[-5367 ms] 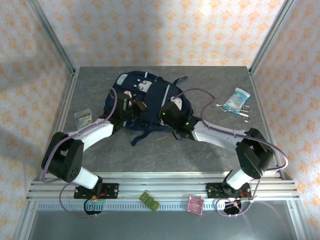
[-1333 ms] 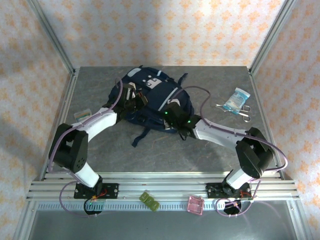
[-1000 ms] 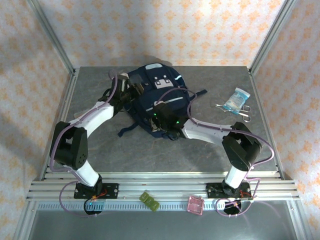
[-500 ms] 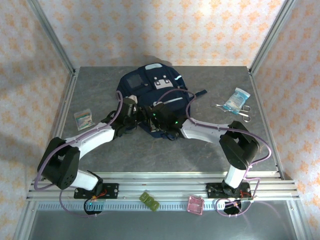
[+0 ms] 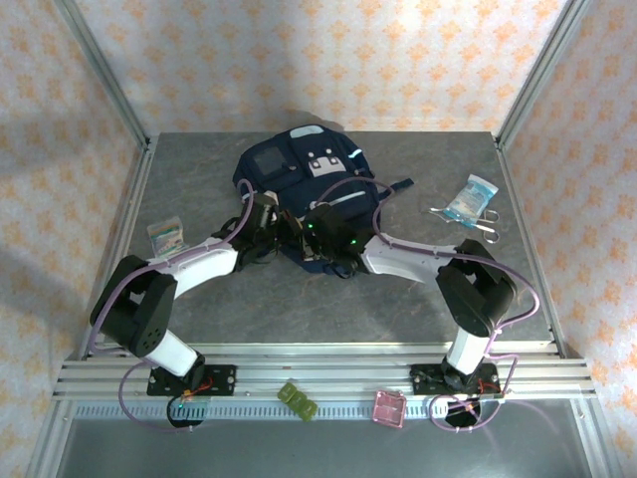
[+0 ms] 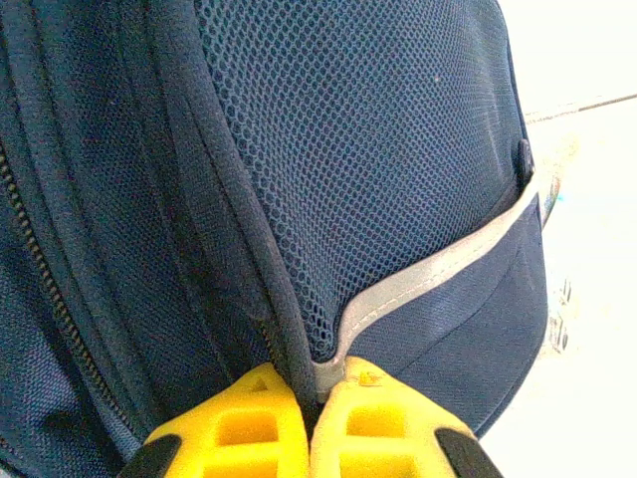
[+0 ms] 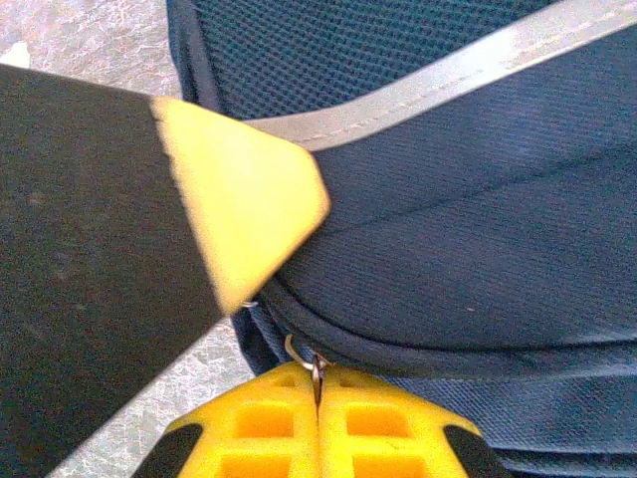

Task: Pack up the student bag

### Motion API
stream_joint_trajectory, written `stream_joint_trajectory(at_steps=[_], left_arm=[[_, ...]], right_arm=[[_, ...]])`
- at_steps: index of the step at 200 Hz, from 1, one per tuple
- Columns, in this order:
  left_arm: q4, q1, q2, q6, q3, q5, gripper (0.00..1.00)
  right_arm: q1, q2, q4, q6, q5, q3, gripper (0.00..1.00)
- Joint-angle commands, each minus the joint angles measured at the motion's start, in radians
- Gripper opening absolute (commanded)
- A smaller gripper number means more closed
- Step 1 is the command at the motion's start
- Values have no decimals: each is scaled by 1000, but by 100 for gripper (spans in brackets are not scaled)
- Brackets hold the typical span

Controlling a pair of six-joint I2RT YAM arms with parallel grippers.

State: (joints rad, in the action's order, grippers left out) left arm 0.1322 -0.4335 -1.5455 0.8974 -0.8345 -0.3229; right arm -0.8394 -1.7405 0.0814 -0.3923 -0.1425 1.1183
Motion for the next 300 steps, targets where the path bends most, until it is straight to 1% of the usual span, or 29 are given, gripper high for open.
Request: stream_joint_trajectory(at_steps=[1,26,70,87,102,130,158,182,204,222,227,237,246,269,284,300], left_arm=[[34,39,4,-17,15,28,0],[18,69,37,-33,29,25,0],[-6,112,74,-61,41,25,0],[-9,126,75,-67,36,23,0],[-20,134,72,-80,20,29,0],[-47,169,52,-117,-30,48,0],[-57,231,21,-137,-96,51,0],[-78,280,-11,-153,-178,55,0],[-80,306,-34,-145,-243,25,0],[-106,306,-25,-142,-271,10,28],[-108,305,-15,-134,-264,1,33],[-111,301,12,-132,-238,-10,41],[-116,292,43,-128,-202,-12,44],[-127,249,121,-101,-86,-15,49],[-117,203,154,-51,-10,-27,51],[-87,145,181,7,58,-4,54]], right_arm=[[46,75,30,-14,30,-51,0],[106,126,55,5,68,-120,0],[255,177,57,36,142,-193,0],[271,176,61,45,178,-191,0],[270,176,67,43,167,-186,0],[226,208,78,45,130,-196,0],[130,229,73,24,68,-189,0],[46,181,33,-19,21,-136,0],[15,97,-51,-74,-44,-70,0],[13,18,-90,-106,-95,-8,0],[13,1,-92,-109,-100,7,0],[11,-22,-94,-112,-111,29,0],[12,-31,-100,-111,-119,36,0],[12,-38,-101,-102,-119,40,0],[12,-40,-100,-101,-118,40,0],[11,-41,-104,-102,-118,36,0]])
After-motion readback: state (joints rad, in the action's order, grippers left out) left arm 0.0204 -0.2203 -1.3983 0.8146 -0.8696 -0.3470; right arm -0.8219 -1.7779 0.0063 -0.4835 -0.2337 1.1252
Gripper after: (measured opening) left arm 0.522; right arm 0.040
